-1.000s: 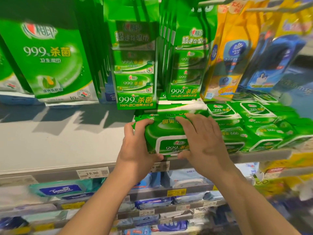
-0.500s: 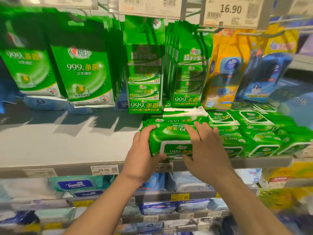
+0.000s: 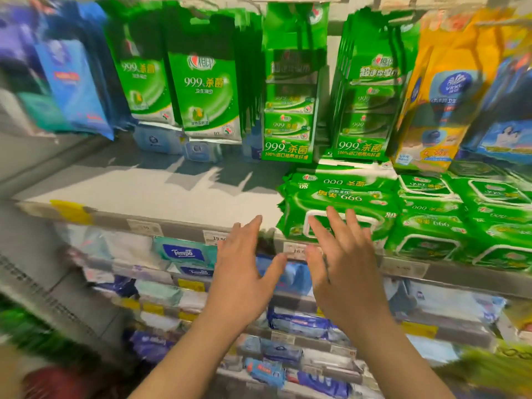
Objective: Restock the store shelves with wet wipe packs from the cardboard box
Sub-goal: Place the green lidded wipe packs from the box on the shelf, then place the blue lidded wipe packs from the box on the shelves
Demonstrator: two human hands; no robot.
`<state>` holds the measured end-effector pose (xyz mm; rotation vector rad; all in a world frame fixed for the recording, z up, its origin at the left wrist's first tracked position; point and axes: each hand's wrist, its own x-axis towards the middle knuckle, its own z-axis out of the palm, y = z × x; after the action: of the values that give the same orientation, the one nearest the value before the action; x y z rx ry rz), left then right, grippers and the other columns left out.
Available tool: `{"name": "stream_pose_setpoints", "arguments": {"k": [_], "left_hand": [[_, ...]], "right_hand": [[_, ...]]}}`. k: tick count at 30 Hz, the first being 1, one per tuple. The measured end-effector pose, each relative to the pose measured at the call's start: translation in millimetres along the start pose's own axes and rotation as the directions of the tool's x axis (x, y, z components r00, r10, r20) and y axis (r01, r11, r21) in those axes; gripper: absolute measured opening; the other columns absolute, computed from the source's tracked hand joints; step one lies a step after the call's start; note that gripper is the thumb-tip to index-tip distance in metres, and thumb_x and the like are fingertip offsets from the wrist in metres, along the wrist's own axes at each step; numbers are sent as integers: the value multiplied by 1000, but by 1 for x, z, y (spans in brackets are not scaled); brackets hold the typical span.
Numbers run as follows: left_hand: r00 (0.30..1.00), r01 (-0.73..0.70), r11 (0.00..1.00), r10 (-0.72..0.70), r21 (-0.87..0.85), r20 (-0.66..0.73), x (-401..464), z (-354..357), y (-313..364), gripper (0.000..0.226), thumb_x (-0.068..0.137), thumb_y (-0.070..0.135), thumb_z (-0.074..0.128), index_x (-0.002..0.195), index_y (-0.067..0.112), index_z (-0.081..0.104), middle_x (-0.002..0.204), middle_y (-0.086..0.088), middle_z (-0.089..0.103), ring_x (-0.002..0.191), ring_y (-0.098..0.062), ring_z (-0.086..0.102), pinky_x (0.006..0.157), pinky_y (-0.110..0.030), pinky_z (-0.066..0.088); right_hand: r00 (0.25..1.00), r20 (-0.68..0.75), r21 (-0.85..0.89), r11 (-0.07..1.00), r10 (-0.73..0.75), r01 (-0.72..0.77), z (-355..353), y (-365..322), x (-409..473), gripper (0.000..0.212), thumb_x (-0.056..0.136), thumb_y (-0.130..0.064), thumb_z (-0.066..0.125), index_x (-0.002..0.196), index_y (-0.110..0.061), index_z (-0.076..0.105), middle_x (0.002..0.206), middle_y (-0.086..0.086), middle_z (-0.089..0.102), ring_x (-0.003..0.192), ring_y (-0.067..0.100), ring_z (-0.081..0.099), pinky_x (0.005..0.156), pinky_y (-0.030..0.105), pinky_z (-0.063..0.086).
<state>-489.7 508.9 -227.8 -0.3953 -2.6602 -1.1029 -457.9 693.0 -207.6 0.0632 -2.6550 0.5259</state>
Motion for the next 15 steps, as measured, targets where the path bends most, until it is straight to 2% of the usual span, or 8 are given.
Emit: {"name": "stream_pose_setpoints", "arguments": {"k": [2, 5, 7, 9, 12, 15], "left_hand": [[999, 43, 996, -42, 75, -13, -20, -11, -17, 79, 93, 69, 46, 160, 36, 19, 166, 7, 26, 156, -16, 13, 124, -53, 18], [993, 119, 984, -116, 132, -30, -50, -35, -40, 85, 87, 80, 31, 160, 39, 17, 167, 14, 20, 157, -15, 7, 125, -53, 15], [981, 189, 972, -182, 141, -61, -71, -55, -55, 87, 85, 83, 26, 160, 41, 17, 167, 15, 19, 157, -14, 5, 126, -52, 13], [965, 255, 953, -240, 164, -102, -94, -78, -73, 89, 82, 85, 24, 160, 42, 18, 167, 16, 19, 157, -16, 6, 126, -53, 11], [923, 381, 899, -354, 219, -153, -137, -120, -102, 94, 79, 87, 20, 161, 41, 16, 167, 18, 18, 157, -17, 3, 126, -55, 5], [848, 527, 825, -495, 206, -187, -197, -171, -135, 93, 79, 89, 20, 160, 44, 11, 166, 23, 12, 157, -14, -4, 126, -55, 3]], "right_hand": [[999, 32, 71, 997, -22, 20, 9, -14, -10, 61, 102, -55, 23, 153, -31, 45, 167, -3, 27, 157, 26, 13, 126, 59, 10], [995, 82, 112, 993, -55, 46, 22, -37, -28, 67, 100, -68, 13, 156, -40, 38, 169, -11, 18, 159, 19, 6, 126, 55, 2], [978, 205, 103, 995, -33, 12, 27, -61, -32, 65, 97, -71, 4, 157, -52, 23, 168, -20, 0, 157, 12, -12, 125, 59, -3], [923, 385, 50, 998, 6, -27, 33, -94, -33, 60, 96, -70, 4, 155, -59, 6, 165, -28, -15, 154, 11, -24, 122, 66, -4], [860, 510, 35, 999, -24, 7, 46, -157, -43, 58, 99, -66, 13, 155, -58, 2, 165, -28, -16, 156, 16, -21, 121, 69, 3], [813, 564, 149, 986, -145, 73, 73, -225, -68, 61, 98, -67, 15, 157, -55, 6, 168, -21, -12, 157, 22, -16, 126, 59, 2]]}}
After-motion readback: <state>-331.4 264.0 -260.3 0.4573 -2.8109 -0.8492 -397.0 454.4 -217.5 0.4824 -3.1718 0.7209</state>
